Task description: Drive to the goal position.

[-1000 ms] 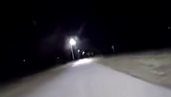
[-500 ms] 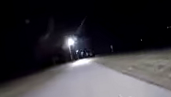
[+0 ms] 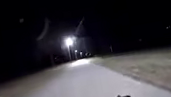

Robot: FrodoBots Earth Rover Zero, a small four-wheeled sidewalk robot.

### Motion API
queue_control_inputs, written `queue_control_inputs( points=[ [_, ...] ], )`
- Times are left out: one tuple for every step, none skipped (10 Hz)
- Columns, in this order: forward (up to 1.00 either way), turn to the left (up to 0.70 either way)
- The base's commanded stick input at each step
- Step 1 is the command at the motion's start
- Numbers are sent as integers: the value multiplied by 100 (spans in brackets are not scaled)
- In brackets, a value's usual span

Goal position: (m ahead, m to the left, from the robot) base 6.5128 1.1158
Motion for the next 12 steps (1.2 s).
queue_control_inputs(
  points=[
    [100, 0],
    [100, 0],
    [100, 0],
    [100, 0],
    [100, 0],
    [100, 0],
    [100, 0],
    [100, 0],
    [100, 0],
    [100, 0],
    [100, 0],
    [100, 0]
  ],
)
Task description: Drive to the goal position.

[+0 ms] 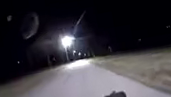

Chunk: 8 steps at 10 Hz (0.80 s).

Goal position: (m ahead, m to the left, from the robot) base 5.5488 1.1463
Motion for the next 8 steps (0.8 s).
queue_control_inputs(
  points=[
    [100, 17],
    [100, 27],
    [100, 27],
    [100, 27],
    [100, 12],
    [100, 0],
    [100, 0],
    [100, 0]
  ],
)
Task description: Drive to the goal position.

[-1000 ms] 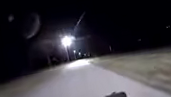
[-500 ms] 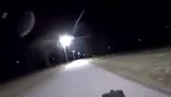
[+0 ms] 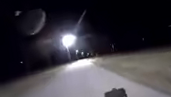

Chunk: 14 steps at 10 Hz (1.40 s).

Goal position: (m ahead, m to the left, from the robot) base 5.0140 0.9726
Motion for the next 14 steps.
queue_control_inputs(
  points=[
    [100, 17],
    [100, 18],
    [100, 0],
    [100, 0],
    [100, 0],
    [100, 0],
    [100, 0],
    [100, 0],
    [100, 0],
    [100, 0],
    [100, 0],
    [100, 0],
    [100, 0],
    [100, 4]
  ],
)
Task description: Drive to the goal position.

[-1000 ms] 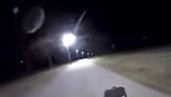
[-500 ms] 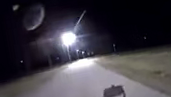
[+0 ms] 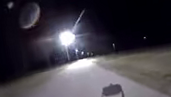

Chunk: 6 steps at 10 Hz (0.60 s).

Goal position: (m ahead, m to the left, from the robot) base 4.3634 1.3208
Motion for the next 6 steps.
queue_control_inputs(
  points=[
    [100, 20],
    [100, 27],
    [100, 27],
    [100, 27],
    [100, 27],
    [100, 24]
  ],
)
